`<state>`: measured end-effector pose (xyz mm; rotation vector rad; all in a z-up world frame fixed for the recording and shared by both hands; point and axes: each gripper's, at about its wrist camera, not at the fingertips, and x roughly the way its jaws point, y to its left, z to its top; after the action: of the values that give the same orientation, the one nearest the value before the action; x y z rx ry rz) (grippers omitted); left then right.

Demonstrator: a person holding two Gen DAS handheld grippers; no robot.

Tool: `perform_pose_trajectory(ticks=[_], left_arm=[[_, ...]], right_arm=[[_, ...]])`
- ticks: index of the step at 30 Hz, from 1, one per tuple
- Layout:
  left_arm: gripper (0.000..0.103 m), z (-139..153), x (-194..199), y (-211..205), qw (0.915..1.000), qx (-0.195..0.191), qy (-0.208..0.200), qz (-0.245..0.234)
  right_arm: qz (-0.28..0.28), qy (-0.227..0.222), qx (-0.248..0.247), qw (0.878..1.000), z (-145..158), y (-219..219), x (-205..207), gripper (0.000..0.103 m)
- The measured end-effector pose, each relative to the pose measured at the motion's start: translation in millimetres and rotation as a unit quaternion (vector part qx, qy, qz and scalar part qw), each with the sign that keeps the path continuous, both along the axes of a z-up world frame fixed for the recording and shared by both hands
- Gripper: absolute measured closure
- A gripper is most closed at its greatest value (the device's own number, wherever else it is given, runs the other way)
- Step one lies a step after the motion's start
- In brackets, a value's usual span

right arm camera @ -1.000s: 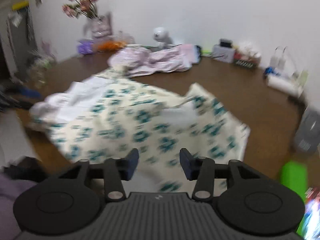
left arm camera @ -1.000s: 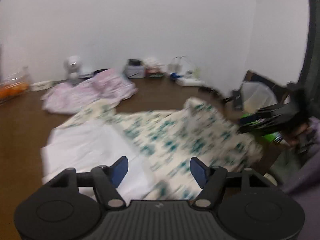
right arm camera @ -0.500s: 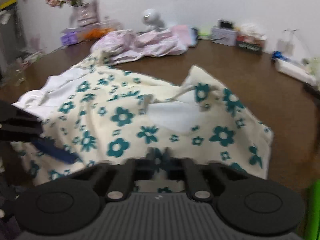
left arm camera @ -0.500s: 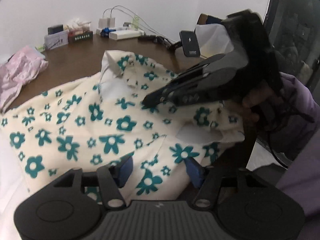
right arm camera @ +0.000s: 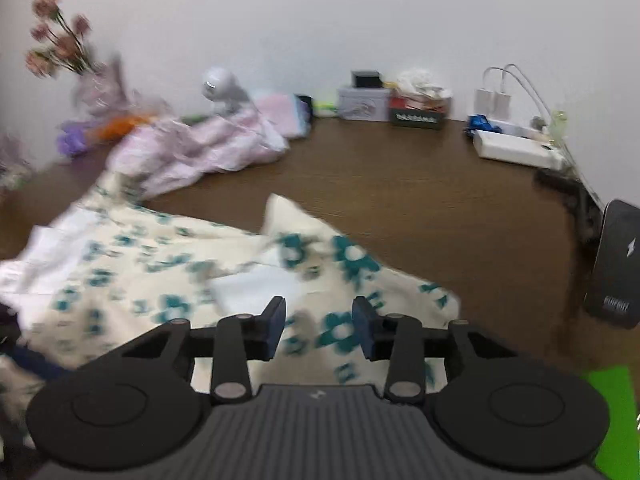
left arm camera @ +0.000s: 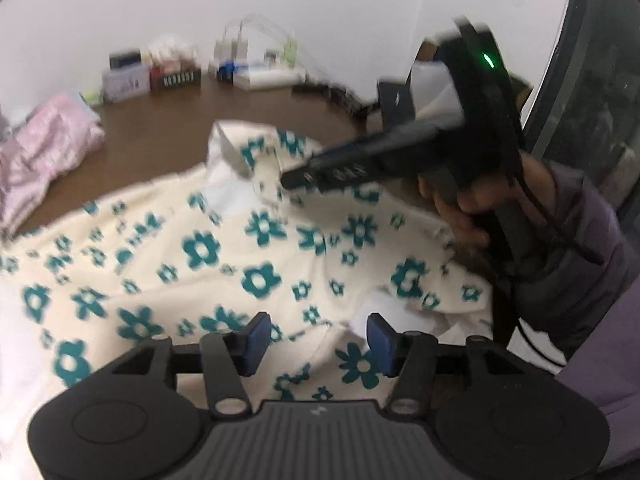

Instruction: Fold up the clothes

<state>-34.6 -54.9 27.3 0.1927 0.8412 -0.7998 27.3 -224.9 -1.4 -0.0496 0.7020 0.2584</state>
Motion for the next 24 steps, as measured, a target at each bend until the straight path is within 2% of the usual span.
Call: perform_pose_trajectory(ticks=[1,2,3,8,10,12,13,14,15,17,19,21,22,23,24], left_arm=[[0.051,-5,1,-3,1.0000,0.005,0.005,0.000],[0.051,-7,1,-4,1.0000,0.005,0.007,0.001],[0.051,-7,1,-3,1.0000,0.004,0.009,0.002],[0.051,-6,-3,-1,0.9999,0.000,0.009,0.009],[0.049,-5,-4,-3,0.9999,0.001,0.007,0.014],[0.047,-4,-7,-7,0.9998,0.005,0.004,0.017],[0.045,-4,-8,-10,0.9998,0.009,0.000,0.016],[0.044,-3,-9,-12,0.9998,0.012,-0.002,0.017],[0.044,0,-10,-13,0.9997,0.014,-0.004,0.019],[0.049,4,-11,-14,0.9995,0.018,-0.008,0.024],[0.048,19,-17,0,0.9985,0.008,-0.036,0.041],[0.045,39,-27,22,0.9949,-0.001,-0.075,0.067],[0.040,46,-34,35,0.9925,0.003,-0.092,0.080],[0.036,52,-41,48,0.9899,0.010,-0.106,0.093],[0.035,58,-48,61,0.9869,0.016,-0.121,0.106]], right_arm=[[0.000,0.007,-0.008,1.000,-5,2,3,0.096],[-0.003,0.014,-0.014,1.000,-9,3,5,0.101],[-0.007,0.013,-0.012,1.000,-11,1,5,0.101],[-0.039,0.005,0.015,0.999,-11,-18,6,0.100],[-0.031,0.005,0.030,0.999,-9,-20,7,0.093],[-0.018,-0.011,0.049,0.999,0,-20,7,0.076],[-0.013,-0.012,0.050,0.999,1,-19,10,0.076],[-0.009,-0.008,0.047,0.999,0,-18,15,0.080],[-0.009,0.003,0.038,0.999,-2,-16,22,0.091],[-0.018,0.018,0.016,1.000,-11,-14,32,0.093],[-0.022,0.014,0.015,1.000,-11,-14,33,0.093],[-0.022,0.011,0.013,1.000,-10,-14,30,0.085],[-0.018,0.003,0.015,1.000,-7,-14,25,0.079],[-0.013,-0.008,0.018,1.000,-3,-14,19,0.065],[-0.006,-0.020,0.022,1.000,3,-14,12,0.055]])
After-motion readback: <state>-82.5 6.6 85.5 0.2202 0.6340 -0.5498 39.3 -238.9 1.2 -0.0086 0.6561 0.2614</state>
